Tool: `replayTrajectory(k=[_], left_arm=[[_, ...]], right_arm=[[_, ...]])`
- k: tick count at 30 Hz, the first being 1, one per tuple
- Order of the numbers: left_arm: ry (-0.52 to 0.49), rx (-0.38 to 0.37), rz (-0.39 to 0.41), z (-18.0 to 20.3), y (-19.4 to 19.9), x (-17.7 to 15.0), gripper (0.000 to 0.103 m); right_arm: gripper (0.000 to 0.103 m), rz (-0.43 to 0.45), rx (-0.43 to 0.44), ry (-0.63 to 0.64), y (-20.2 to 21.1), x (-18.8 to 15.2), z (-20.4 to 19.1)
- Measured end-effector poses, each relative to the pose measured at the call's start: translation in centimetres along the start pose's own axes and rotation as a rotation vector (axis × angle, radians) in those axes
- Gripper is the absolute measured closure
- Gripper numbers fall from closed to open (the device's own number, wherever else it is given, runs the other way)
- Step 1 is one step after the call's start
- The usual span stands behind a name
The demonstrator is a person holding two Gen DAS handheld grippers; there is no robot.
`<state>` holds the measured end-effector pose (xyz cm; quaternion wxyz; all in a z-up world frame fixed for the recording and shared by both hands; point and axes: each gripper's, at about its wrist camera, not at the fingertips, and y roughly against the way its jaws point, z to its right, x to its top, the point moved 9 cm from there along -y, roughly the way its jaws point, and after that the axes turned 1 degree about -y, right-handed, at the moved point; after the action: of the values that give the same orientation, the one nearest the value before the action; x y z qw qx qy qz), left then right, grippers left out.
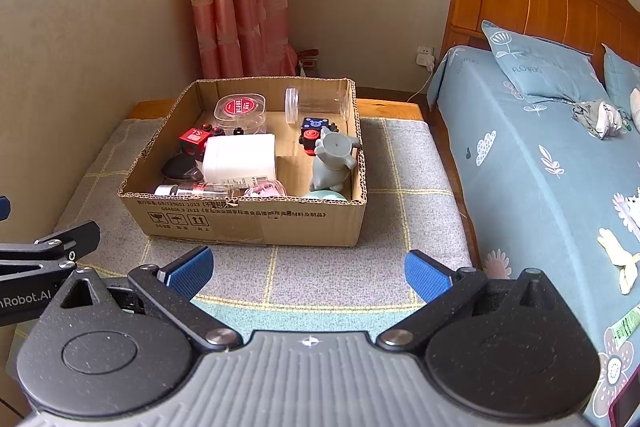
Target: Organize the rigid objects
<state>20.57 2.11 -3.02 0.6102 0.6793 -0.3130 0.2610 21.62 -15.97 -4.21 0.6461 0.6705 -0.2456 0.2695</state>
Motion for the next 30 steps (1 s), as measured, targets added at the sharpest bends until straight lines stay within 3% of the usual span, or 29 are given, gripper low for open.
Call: replayTrajectory(k=[30], left_arm=[[-0.004,0.012,-0.005,-0.08,0.16,-0.21,0.001]], right_arm=[[0.0,0.01,0.002,-0.003,0.06,0.18,0.27]])
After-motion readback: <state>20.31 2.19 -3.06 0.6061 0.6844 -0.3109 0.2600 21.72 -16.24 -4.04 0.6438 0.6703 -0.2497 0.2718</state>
